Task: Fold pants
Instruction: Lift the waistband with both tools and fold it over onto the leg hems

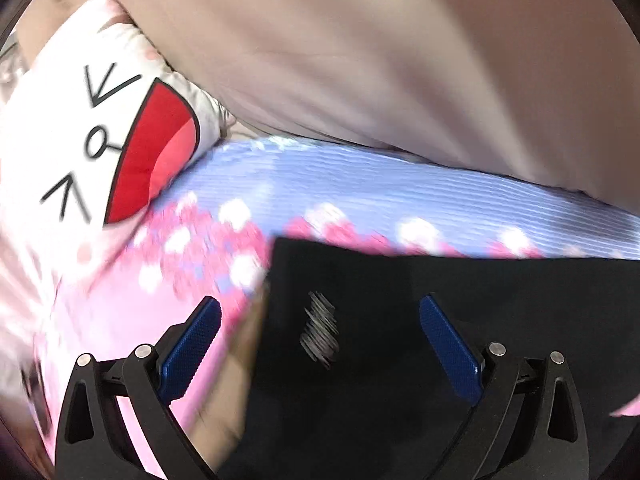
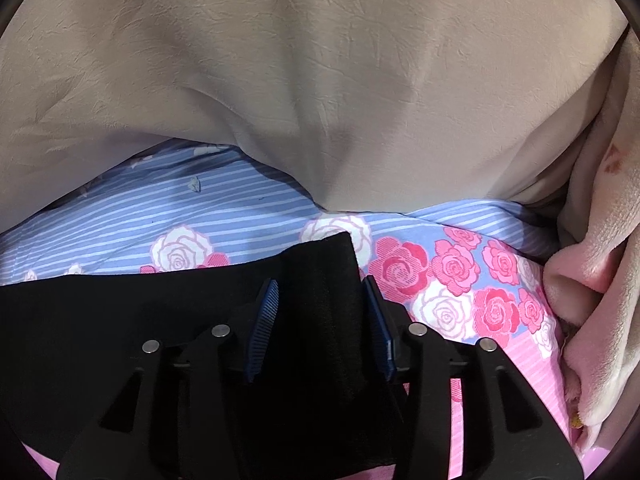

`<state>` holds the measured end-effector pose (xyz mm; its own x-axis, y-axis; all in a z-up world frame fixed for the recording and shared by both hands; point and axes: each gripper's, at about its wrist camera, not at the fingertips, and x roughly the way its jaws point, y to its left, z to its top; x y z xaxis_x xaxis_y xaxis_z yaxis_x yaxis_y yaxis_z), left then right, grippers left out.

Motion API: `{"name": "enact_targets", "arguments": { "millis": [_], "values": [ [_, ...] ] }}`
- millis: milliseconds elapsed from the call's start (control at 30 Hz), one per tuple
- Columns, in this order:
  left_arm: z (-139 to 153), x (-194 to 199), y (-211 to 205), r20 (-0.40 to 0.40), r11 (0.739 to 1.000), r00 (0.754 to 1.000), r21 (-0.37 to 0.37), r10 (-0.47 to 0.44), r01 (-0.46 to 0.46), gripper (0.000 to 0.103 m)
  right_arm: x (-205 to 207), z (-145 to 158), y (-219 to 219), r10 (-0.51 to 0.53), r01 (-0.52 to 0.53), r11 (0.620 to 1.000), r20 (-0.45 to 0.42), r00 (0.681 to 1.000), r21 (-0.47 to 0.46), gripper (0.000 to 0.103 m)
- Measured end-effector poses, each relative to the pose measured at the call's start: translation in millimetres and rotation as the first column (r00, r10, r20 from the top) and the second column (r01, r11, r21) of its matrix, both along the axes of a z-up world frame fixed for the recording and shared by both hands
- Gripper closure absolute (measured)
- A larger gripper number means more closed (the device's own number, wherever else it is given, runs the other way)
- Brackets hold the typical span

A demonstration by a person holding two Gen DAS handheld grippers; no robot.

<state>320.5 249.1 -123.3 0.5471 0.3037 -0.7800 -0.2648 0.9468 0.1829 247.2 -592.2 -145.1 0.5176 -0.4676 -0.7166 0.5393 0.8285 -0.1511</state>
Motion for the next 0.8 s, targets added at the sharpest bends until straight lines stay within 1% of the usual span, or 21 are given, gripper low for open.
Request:
{"name": "enact_targets", "arguments": {
  "millis": [67,100,167,200,267,367,400,433,467,500,533,600,667,800],
  "values": [
    [-14.4,22.5,20.3,-0.038,0.999,0.999,0.044,0.003,-0.001,0.006,-2.4,1.1,-3.1,-0.007,0.007,1.0,0.001,1.0,0.003,0.061],
    [-20.0,31.6,26.7,-0.047,0.999,0.999,0.047,-0.006,0.008,0.006,-5.4,2.6,-5.1,-0.011,0.011,1.0,0.001,1.0,0.004,0.061],
    [-29.4,41.3,35.2,-0.076,0.999,0.997,0.037,-0.027,0.03,0.006,-1.2,-1.2,-0.2,-0.02,0.02,1.0,-0.002,1.0,-0.001,0.061],
    [-37.0,48.3,38.5,-0.102,0.999,0.994,0.017,-0.039,0.041,0.006,-0.1,-1.4,0.2,-0.024,0.024,1.0,-0.006,1.0,-0.007,0.061],
    [-49.1,53.5,44.0,-0.127,0.999,0.991,-0.021,-0.049,0.047,0.015,-2.9,-1.2,-1.8,-0.034,0.034,0.999,-0.01,0.999,-0.009,0.061],
    [-53.7,52.1,46.2,-0.108,0.993,0.991,-0.093,-0.076,0.066,0.037,0.9,3.6,0.3,-0.054,0.054,0.999,-0.025,0.998,-0.002,0.061],
    [-54.0,50.7,43.1,-0.105,0.989,0.989,-0.118,-0.1,0.088,0.057,1.4,5.7,1.7,-0.063,0.062,0.998,-0.032,0.998,-0.008,0.061],
    [-53.5,49.0,39.3,-0.106,0.99,0.989,-0.103,-0.103,0.092,0.07,6.9,9.7,21.6,-0.067,0.067,0.998,-0.038,0.997,-0.022,0.061],
    [-52.2,48.1,35.8,-0.108,0.993,0.989,-0.079,-0.101,0.092,0.08,5.9,12.6,24.9,-0.072,0.071,0.997,-0.036,0.997,-0.032,0.062],
    [-50.4,45.3,34.5,-0.103,0.992,0.989,-0.078,-0.108,0.1,0.096,2.3,18.2,29.0,-0.076,0.075,0.997,-0.018,0.997,-0.028,0.064],
    [-45.5,40.7,35.3,-0.092,0.989,0.989,-0.104,-0.116,0.106,0.1,-1.5,23.7,32.3,-0.079,0.079,0.997,-0.001,0.997,-0.023,0.07],
    [-26.3,26.3,37.5,-0.047,0.984,0.993,-0.147,-0.112,0.104,0.1,-14.0,40.0,41.4,-0.072,0.072,0.997,0.046,0.996,0.003,0.076],
    [-7.6,10.3,38.8,-0.01,0.98,0.993,-0.158,-0.122,0.119,0.1,-31.0,61.3,54.6,-0.048,0.047,0.999,0.085,0.995,0.011,0.09],
    [37.0,-34.7,33.0,0.047,0.968,0.984,-0.181,-0.171,0.177,0.099,-73.2,104.7,75.5,-0.004,0.004,1.0,0.15,0.989,0.003,0.099]
  ]
}}
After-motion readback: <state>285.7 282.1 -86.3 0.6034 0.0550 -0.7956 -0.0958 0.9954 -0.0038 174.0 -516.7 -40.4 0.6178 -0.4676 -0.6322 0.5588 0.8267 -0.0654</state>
